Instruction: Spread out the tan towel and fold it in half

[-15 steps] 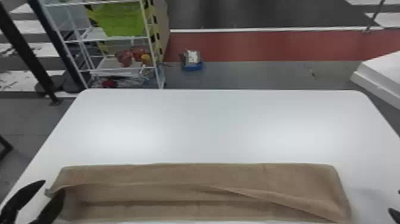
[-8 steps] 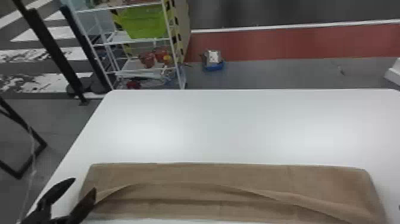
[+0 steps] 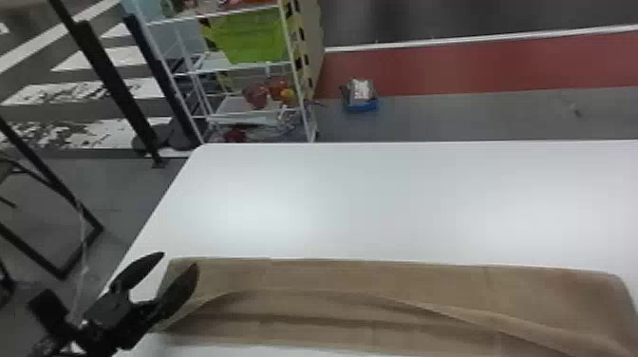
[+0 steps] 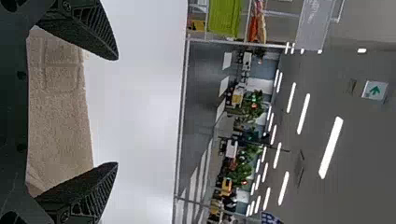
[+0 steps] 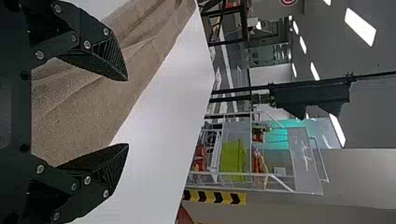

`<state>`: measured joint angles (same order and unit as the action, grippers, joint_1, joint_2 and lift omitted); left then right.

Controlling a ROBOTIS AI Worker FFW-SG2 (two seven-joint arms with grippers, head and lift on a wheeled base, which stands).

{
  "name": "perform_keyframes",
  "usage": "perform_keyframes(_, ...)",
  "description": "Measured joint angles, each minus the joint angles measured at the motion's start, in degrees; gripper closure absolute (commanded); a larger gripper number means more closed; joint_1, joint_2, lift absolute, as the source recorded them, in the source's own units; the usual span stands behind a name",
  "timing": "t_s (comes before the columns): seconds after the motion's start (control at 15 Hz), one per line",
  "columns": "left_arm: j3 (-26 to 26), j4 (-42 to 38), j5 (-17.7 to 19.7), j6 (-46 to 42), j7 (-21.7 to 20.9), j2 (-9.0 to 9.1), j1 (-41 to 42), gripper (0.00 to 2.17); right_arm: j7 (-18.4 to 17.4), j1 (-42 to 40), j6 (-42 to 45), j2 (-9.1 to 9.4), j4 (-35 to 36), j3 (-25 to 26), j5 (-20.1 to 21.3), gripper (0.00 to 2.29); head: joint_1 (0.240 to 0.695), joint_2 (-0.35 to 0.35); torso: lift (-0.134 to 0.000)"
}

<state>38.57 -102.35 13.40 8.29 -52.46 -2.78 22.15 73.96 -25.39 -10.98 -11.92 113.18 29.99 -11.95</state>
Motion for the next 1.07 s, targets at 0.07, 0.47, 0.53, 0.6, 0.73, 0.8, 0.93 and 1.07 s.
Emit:
perform_keyframes(0.07, -0.86, -3.01, -3.03, 3.49, -0.24, 0.05, 0.02, 0.1, -0.07, 0.15, 0.25, 0.09, 0.34, 0.12, 0.19, 0.45, 0.695, 0.185, -0.123)
perform_keyframes(0.47, -7.67, -19.08, -18.17, 13.17, -1.96, 0.4, 5.78, 0.3, -3.68, 0.4, 7.18, -0.18, -4.64, 0.33, 2.0, 0.45, 0.695, 0.059, -0.123)
perform_keyframes(0.53, -8.52, -20.27, -19.66, 13.02, -2.04, 0.41, 6.61, 0.36, -3.75, 0.47, 8.19, -0.38, -5.8, 0.11, 2.01, 0.45, 0.695, 0.046, -0.123)
perform_keyframes(0.6, -9.28, -21.29, -20.85, 12.8, -2.22, 0.4, 7.38, 0.36, -3.85, 0.51, 9.31, -0.61, -7.09, -0.18, 2.02, 0.45, 0.695, 0.035, -0.123)
perform_keyframes(0.73, -10.74, -22.32, -23.19, 12.61, -1.77, 0.2, 7.93, 0.55, -4.26, 0.52, 11.24, -0.97, -9.02, -0.98, 2.02, 0.45, 0.695, 0.019, -0.123)
perform_keyframes(0.8, -11.84, -22.46, -24.75, 12.63, -1.2, -0.07, 7.88, 0.55, -4.4, 0.5, 12.07, -1.04, -9.61, -1.45, 2.02, 0.45, 0.695, 0.017, -0.123)
perform_keyframes(0.93, -14.49, -22.39, -28.96, 13.58, -0.81, -0.6, 6.96, 0.74, -4.87, 0.4, 13.23, -1.05, -10.28, -2.11, 2.07, 0.45, 0.695, 0.011, -0.123)
perform_keyframes(1.07, -16.58, -22.25, -32.63, 18.09, -2.45, -1.61, 5.17, 0.81, -4.98, 0.4, 13.62, -1.04, -10.51, -2.3, 2.13, 0.45, 0.695, 0.003, -0.123)
